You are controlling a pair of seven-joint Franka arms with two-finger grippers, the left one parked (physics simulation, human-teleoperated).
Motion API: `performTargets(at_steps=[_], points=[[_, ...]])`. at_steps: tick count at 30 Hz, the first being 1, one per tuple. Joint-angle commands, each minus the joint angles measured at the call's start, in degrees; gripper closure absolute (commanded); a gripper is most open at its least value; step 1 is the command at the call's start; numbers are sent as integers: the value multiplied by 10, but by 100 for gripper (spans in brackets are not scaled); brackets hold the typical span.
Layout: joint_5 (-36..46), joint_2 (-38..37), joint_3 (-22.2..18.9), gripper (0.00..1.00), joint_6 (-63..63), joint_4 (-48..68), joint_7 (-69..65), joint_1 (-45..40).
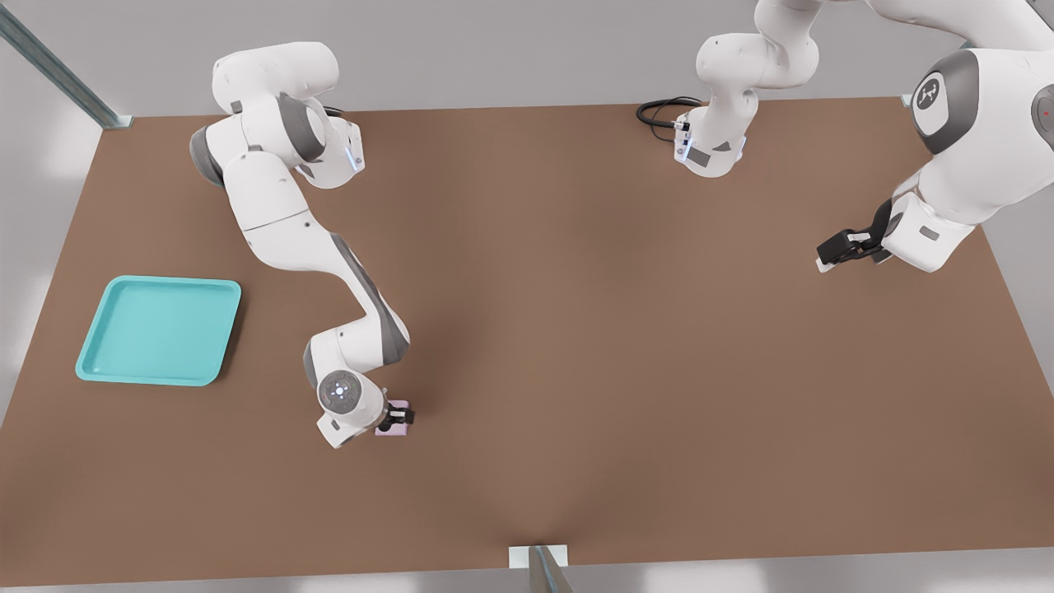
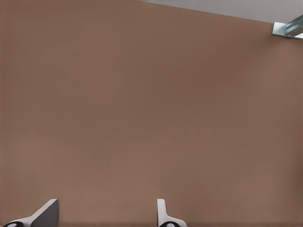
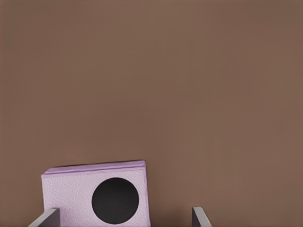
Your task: Keep left arm still and place phone on the tray with right arm
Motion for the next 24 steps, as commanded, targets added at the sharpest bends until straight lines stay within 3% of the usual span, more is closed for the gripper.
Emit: performTargets(at_steps=[1, 24], points=[[0, 2, 0, 0, 16, 0, -53, 0], [1, -7, 0, 0, 10, -8, -51, 7]])
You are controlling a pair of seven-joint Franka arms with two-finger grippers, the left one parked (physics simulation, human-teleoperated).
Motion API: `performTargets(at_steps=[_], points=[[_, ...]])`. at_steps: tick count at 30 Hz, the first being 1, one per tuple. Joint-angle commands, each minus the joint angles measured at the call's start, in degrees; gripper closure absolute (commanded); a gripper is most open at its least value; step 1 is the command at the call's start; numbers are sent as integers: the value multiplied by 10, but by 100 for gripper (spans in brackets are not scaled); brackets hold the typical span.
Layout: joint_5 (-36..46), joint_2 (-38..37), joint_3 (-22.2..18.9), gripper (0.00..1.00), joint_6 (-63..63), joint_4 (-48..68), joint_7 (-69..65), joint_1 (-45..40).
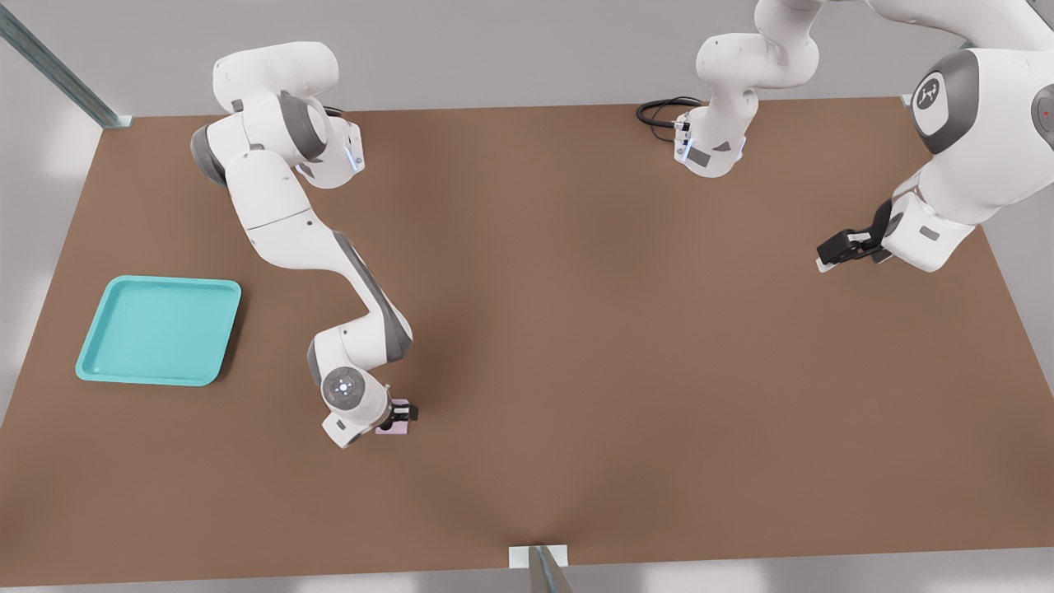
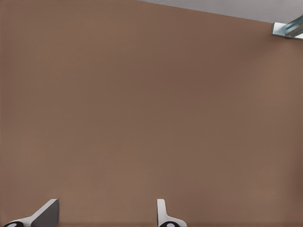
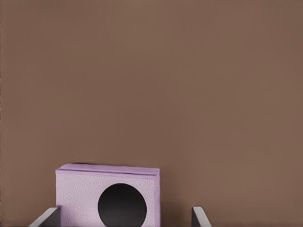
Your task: Keep left arm still and place phone on the tray with right arm
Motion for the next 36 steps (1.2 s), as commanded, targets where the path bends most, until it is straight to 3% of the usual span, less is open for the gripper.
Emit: performTargets(at_steps=[1, 30, 33, 36], points=[[-1, -2, 0, 0, -1, 0, -12, 1], [5, -5, 4, 0, -2, -17, 4, 0], [4, -5, 4, 10, -2, -19, 4, 0], [5, -5, 4, 10, -2, -20, 5, 0]])
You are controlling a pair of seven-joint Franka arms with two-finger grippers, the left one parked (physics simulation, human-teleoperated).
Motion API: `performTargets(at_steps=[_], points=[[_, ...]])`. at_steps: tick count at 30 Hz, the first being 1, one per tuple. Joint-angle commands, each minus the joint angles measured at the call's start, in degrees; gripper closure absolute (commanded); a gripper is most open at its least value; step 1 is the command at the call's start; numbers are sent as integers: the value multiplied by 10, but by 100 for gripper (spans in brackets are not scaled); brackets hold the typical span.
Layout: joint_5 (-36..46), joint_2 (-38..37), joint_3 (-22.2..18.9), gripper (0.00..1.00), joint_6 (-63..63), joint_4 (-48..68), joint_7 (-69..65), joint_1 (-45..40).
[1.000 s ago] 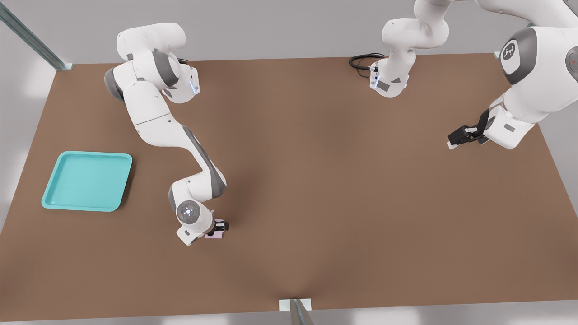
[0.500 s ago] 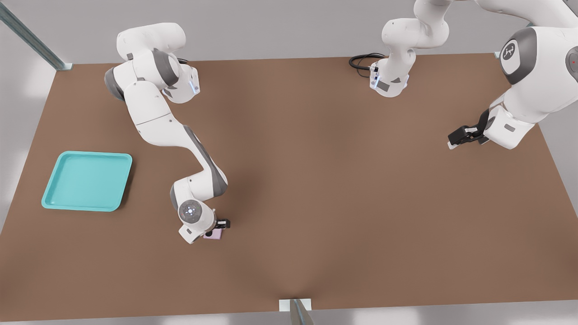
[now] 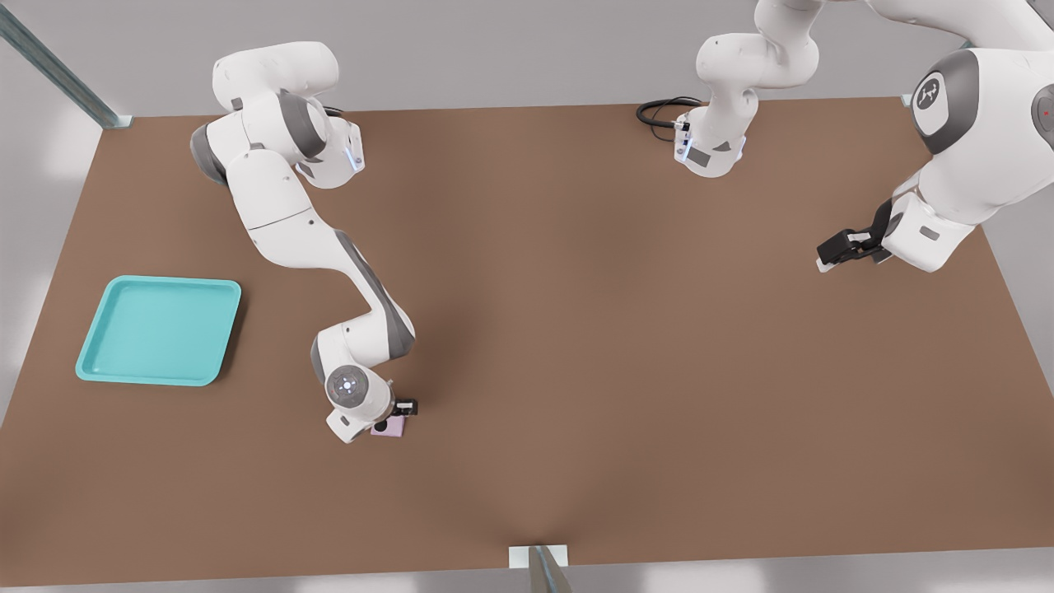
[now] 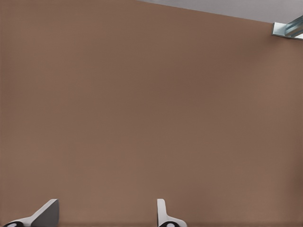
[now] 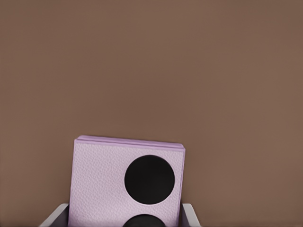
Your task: Keep left arm still and place phone on the tray with right arm
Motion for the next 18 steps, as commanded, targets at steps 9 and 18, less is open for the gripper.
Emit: performTargets(at_steps=[9, 18], points=[[0, -6, 2, 27, -6, -1, 2, 1], [-2, -151, 1, 27, -49, -55, -54, -60]])
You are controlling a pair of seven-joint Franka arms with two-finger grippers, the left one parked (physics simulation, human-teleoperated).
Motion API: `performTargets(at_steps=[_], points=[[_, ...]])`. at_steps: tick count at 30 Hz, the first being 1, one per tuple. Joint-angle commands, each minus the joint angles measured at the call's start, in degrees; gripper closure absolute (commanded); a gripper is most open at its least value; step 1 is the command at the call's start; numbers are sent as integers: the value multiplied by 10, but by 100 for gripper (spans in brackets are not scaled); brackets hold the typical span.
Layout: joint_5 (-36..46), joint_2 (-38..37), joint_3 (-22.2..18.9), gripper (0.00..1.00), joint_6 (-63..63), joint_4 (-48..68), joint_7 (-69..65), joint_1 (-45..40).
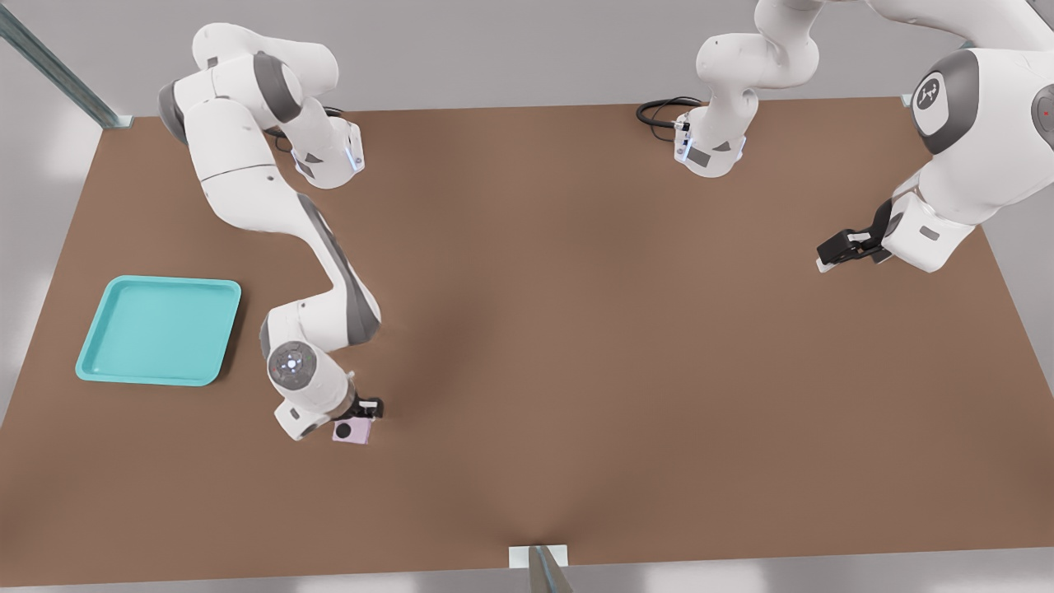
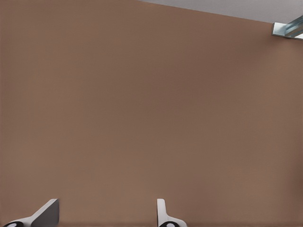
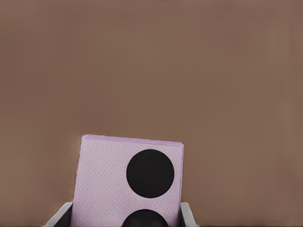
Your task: Keep left arm still and place phone on the tray with right arm
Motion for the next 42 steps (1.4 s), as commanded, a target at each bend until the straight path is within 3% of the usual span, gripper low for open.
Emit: performTargets(at_steps=[1, 8, 12, 17, 18, 19, 21, 23, 24, 25, 27, 28, 29, 36, 37, 39, 42], points=[[-5, -24, -2, 27, -15, -19, -73, -28], [-4, -112, -5, 27, 5, -125, -309, -208], [-2, -124, -6, 27, 47, -170, -454, -312], [-3, -212, -2, 27, 116, -341, -506, -399], [-3, -212, -2, 7, 117, -352, -508, -405], [-2, -212, -2, 0, 118, -358, -507, -407], [-2, -227, -1, 0, 116, -344, -499, -396], [-1, -267, -1, 0, 39, -259, -402, -308], [-1, -276, -40, 0, -114, -142, -336, -202], [-1, -279, -59, 0, -185, -76, -261, -120], [13, -272, -93, 0, -339, 76, -211, -31], [32, -250, -93, 0, -421, 158, -208, -30], [55, -174, -100, 0, -516, 296, -205, -15], [52, -133, -102, 0, -368, 259, -172, -4], [52, -199, -91, 0, -293, 138, -172, -8], [50, -245, -68, 0, -273, 65, -173, -31], [50, -244, -68, 0, -276, 64, -172, -32]])
